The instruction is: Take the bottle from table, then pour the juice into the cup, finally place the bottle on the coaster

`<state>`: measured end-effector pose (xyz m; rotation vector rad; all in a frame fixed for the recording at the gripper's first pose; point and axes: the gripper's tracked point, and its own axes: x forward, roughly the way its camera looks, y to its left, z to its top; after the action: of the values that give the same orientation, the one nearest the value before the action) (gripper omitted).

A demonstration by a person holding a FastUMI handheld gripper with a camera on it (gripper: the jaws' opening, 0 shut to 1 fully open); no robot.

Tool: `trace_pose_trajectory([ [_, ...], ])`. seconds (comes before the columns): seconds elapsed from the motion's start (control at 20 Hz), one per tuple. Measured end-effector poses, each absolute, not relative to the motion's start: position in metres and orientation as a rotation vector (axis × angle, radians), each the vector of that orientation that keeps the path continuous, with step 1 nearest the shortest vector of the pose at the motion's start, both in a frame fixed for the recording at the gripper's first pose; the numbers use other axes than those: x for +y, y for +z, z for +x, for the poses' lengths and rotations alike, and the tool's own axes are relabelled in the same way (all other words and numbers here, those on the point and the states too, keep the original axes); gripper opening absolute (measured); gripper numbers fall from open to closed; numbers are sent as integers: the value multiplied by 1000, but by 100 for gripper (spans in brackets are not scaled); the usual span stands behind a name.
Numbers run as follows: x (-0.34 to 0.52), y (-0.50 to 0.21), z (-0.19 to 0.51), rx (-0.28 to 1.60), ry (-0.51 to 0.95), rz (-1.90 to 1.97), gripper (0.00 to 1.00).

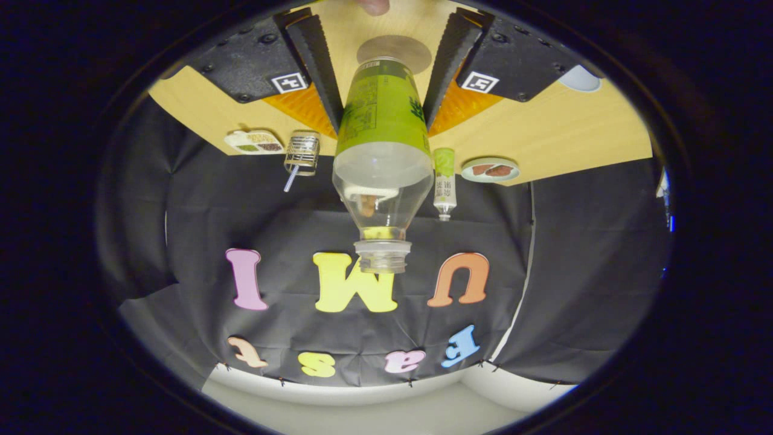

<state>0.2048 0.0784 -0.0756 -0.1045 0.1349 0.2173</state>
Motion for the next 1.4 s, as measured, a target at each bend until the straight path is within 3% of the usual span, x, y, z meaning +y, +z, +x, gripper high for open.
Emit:
trace_pose_trajectory([
  [1.0,85,-114,215,242,201,-110,83],
  [1.25,81,-117,209,259,191,-94,98],
  [1.4,76,-111,202,252,172,-86,99],
])
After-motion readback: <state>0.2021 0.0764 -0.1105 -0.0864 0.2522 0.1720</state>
